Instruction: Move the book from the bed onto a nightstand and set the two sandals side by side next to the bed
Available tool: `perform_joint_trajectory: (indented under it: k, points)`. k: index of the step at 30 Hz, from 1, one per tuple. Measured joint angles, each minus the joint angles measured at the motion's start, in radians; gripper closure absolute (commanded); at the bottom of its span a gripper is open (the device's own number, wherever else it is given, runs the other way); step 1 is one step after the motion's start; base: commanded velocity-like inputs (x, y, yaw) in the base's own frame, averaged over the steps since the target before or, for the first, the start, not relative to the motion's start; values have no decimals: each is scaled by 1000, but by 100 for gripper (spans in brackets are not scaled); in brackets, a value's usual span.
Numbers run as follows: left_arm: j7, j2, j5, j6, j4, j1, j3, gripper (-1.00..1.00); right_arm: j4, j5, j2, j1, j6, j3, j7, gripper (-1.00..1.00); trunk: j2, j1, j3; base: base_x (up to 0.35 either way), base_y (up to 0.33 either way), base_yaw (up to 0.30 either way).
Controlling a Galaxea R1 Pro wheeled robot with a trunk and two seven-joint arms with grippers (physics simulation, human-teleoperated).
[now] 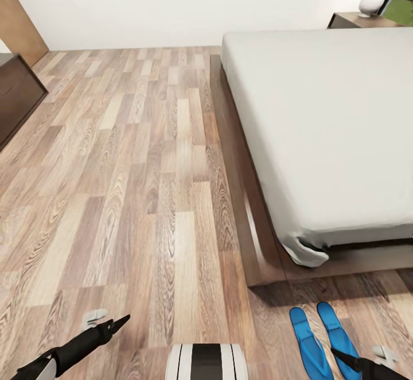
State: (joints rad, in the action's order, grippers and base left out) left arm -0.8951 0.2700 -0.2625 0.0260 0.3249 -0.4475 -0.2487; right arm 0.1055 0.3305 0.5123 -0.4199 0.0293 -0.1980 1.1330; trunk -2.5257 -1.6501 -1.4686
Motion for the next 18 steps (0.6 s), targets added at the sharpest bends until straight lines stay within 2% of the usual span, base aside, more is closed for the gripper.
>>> perform_joint_trajectory:
  k: [18]
  points:
    - [2,-2,1,-11,-8,0,0,-100,-2,0,-4,0,-8,1,-5,-100,4,8,70,0,0,0]
